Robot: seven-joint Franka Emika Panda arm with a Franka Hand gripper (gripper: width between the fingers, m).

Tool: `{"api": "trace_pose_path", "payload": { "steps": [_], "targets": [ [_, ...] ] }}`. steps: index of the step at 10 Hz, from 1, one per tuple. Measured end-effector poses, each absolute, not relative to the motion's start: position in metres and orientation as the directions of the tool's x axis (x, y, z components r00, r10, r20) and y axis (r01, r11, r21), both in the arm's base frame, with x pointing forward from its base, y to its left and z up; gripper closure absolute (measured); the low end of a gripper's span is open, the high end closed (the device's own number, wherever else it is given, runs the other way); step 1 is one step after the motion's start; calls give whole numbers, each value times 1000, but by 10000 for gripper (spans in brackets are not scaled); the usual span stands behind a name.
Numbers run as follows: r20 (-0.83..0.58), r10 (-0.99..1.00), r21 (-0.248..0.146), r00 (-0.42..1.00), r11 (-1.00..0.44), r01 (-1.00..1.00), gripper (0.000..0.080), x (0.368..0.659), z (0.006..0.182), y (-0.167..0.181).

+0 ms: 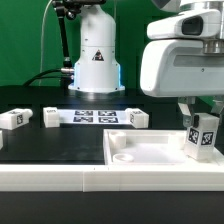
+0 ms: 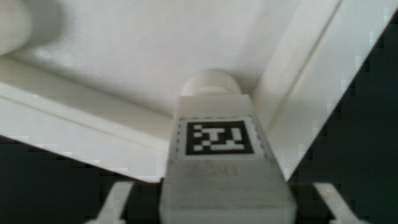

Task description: Assemble one leg

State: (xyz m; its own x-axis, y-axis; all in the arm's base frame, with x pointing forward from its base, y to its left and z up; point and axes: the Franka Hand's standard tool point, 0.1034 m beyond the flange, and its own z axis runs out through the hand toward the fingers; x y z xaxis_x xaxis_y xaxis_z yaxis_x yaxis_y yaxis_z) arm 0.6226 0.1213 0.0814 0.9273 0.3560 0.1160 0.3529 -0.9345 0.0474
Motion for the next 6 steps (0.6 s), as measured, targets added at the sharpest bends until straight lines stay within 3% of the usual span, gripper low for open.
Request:
{"api": "trace_pose_path", "payload": {
  "steps": [1,3,6],
  "targets": [
    [116,356,47,927,-934,353,508,623,81,121],
    [123,92,-1,988,-996,93,508,622,81,122],
    [115,-221,-52,968,-975,-217,508,622,80,120]
  ]
}}
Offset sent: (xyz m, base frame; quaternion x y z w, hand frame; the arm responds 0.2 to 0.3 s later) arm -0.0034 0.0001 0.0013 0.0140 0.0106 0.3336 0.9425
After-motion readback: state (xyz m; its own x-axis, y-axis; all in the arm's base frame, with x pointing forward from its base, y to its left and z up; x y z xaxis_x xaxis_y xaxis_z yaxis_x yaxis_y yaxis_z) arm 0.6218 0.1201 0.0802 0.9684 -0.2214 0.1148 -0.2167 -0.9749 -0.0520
